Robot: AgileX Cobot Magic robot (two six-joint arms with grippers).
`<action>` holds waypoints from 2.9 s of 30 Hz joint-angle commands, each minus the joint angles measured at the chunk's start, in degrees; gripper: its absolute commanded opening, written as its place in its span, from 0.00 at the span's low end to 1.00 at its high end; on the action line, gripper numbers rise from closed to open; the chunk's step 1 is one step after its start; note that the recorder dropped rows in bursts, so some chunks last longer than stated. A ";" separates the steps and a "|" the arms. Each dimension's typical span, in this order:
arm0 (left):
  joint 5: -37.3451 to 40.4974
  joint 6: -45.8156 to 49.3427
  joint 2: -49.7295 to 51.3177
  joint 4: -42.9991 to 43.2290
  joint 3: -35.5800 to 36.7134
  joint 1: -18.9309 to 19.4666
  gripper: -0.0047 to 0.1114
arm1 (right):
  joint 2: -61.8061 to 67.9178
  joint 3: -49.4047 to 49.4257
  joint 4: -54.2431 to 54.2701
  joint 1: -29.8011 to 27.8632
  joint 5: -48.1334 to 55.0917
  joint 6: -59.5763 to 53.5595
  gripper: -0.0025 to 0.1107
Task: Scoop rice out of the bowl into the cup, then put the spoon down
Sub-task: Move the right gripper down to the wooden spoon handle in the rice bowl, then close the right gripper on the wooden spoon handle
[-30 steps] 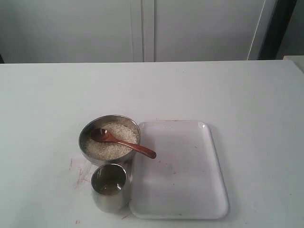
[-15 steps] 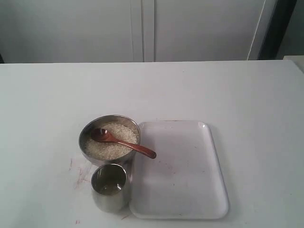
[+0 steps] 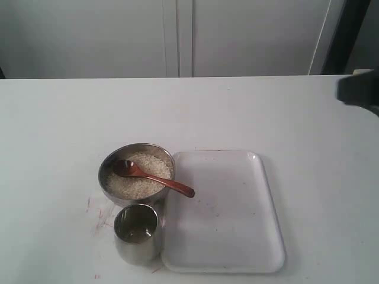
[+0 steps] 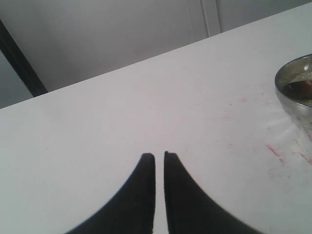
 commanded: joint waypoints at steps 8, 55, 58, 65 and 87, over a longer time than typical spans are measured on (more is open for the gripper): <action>-0.34 -0.08 0.05 -0.50 -0.36 -0.16 0.16 | 26.24 -26.32 0.43 13.61 16.88 -12.79 0.02; -0.34 -0.08 0.05 -0.50 -0.36 -0.16 0.16 | 50.53 -27.21 -9.17 26.33 9.01 -27.37 0.53; -0.34 -0.08 0.05 -0.50 -0.36 -0.16 0.16 | 52.39 -27.21 -9.28 26.33 9.01 -29.73 0.53; -0.34 -0.08 0.05 -0.50 -0.36 -0.16 0.16 | 55.88 -27.21 -9.39 26.33 9.01 -31.11 0.53; -0.34 -0.08 0.05 -0.50 -0.36 -0.16 0.16 | 58.15 -27.21 -15.43 26.33 6.88 -21.34 0.53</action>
